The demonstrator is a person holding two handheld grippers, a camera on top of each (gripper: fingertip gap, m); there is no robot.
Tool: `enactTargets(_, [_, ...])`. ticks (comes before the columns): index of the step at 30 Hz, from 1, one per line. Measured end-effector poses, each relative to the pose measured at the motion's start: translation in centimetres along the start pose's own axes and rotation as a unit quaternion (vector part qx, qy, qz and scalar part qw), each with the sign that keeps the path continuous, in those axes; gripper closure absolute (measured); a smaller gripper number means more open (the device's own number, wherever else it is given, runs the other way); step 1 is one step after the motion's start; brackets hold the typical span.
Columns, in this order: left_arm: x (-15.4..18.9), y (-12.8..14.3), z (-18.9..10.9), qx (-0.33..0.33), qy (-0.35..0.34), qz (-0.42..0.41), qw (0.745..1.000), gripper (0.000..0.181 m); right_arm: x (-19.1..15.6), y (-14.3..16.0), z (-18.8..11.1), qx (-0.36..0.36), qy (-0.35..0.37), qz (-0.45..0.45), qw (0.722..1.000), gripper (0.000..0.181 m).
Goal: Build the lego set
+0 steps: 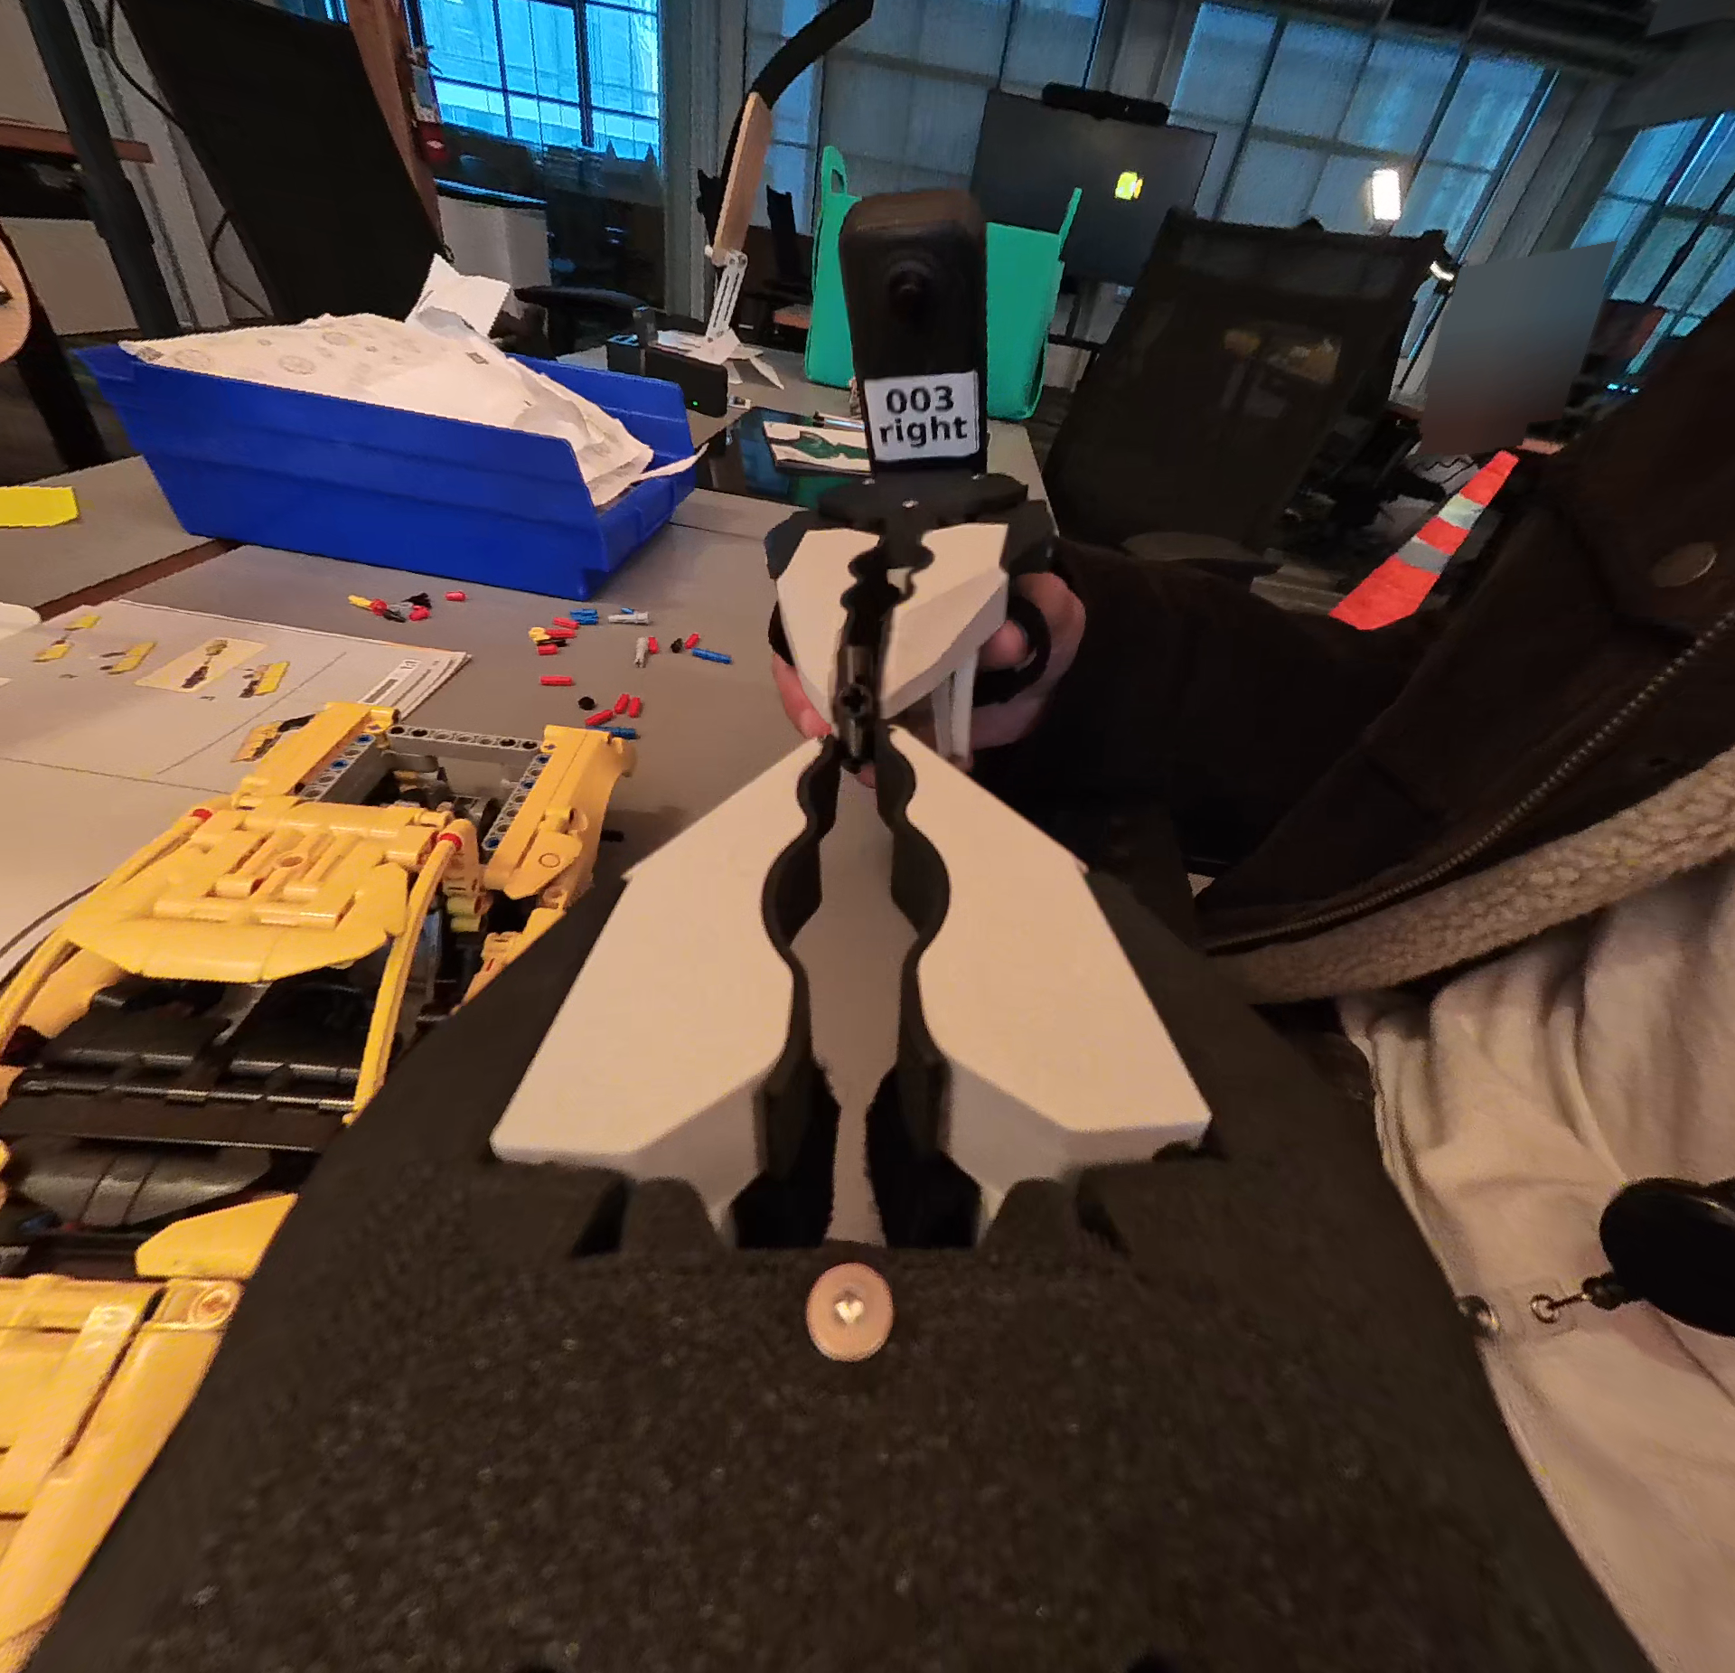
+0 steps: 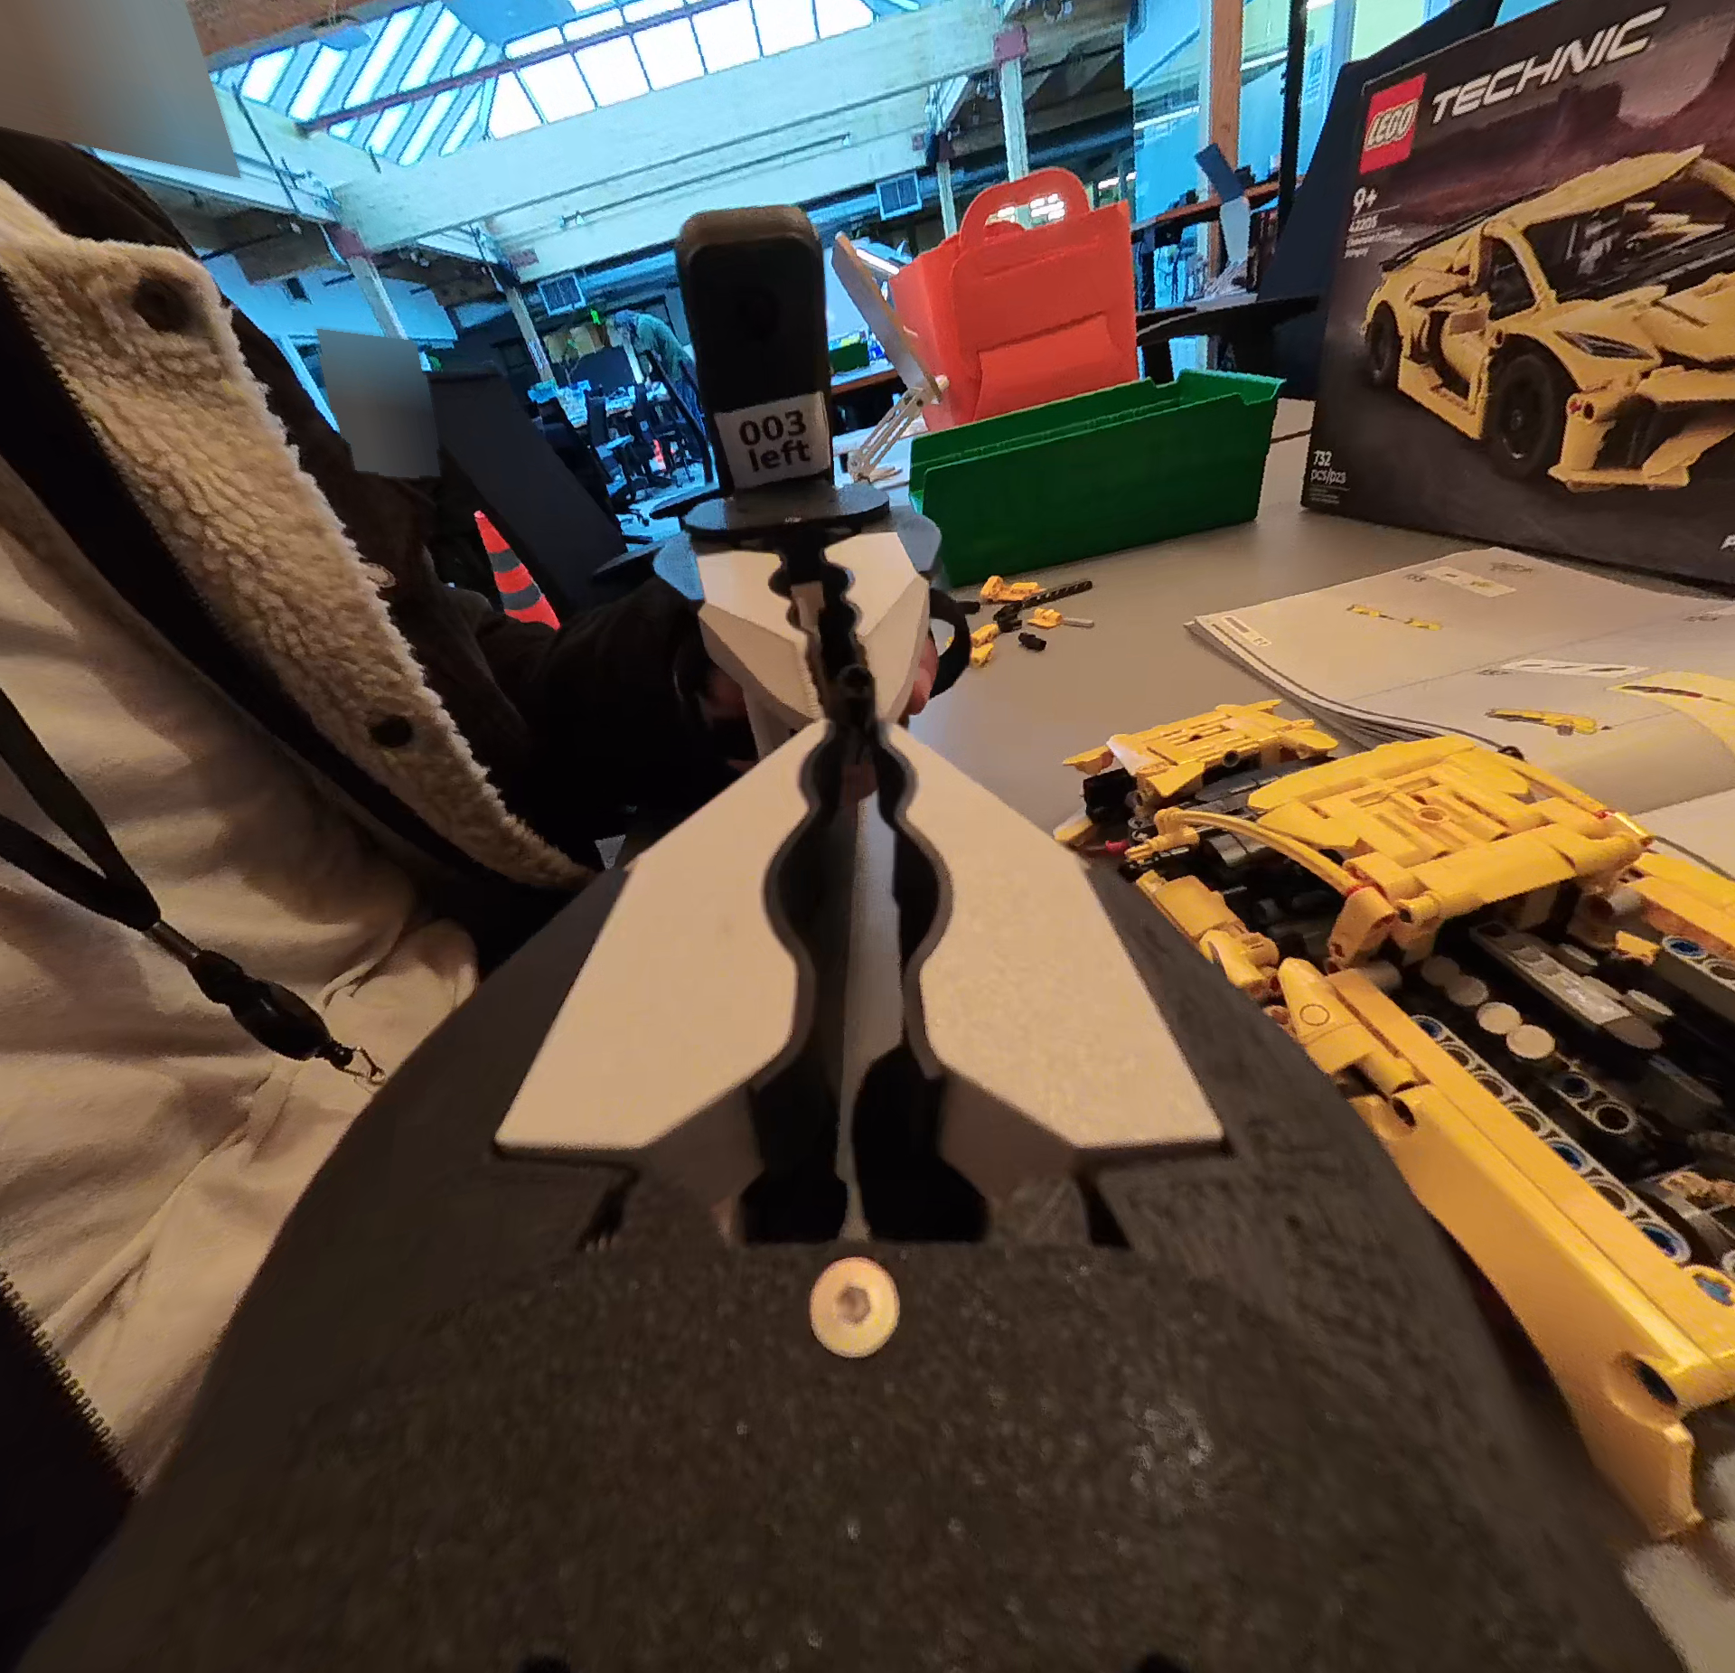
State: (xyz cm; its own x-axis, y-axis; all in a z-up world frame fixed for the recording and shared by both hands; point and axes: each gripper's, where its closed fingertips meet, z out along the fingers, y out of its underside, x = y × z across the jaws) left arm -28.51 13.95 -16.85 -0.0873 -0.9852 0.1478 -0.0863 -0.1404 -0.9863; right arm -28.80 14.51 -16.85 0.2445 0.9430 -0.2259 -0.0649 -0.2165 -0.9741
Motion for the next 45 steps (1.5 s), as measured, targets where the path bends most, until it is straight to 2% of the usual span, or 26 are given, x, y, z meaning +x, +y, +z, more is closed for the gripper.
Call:
enactTargets(2, [-0.2, 0.5, 0.0, -0.013, -0.002, 0.002, 1.000, 0.174, 0.0, 0.1, 0.1, -0.004, 0.003, 0.000, 1.000, 0.159])
enactTargets(4, [-0.3, 1.0, 0.0, -0.030, -0.006, 0.015, 0.999, 0.174, 0.0, 0.4, 0.3, -0.016, 0.004, -0.003, 1.000, 0.156])
enactTargets(8, [0.0, 2.4, 0.1, -0.066, -0.004, 0.047, 0.997, 0.175, -0.1, 1.7, 0.3, -0.052, 0.005, -0.013, 0.999, 0.172])
enactTargets(10, [0.1, 2.6, 0.1, -0.073, 0.001, 0.046, 0.996, 0.174, -0.1, 2.2, 0.2, -0.065, 0.007, -0.015, 0.998, 0.174])
enactTargets(18, [0.3, 0.6, -0.3, -0.010, 0.020, -0.007, 1.000, 0.174, -0.4, 1.2, 0.1, -0.047, -0.006, 0.013, 0.999, 0.174])
enactTargets(22, [0.4, 0.3, -0.3, 0.000, 0.031, -0.025, 0.999, 0.173, -0.5, 0.1, -0.2, -0.017, -0.012, 0.029, 0.999, 0.174])
enactTargets(29, [0.5, 0.0, -0.2, 0.007, 0.045, -0.052, 0.998, 0.179, -0.6, 0.1, 0.0, -0.015, -0.010, 0.022, 1.000, 0.175])
enactTargets(38, [0.3, -1.4, -0.4, 0.047, 0.058, -0.103, 0.992, 0.179, -0.1, -1.6, 1.0, 0.042, 0.012, 0.034, 0.998, 0.165])
enactTargets(45, [0.6, -2.3, -0.7, 0.074, 0.075, -0.119, 0.987, 0.179, -0.9, -2.8, 1.7, 0.078, 0.013, 0.022, 0.997, 0.174])
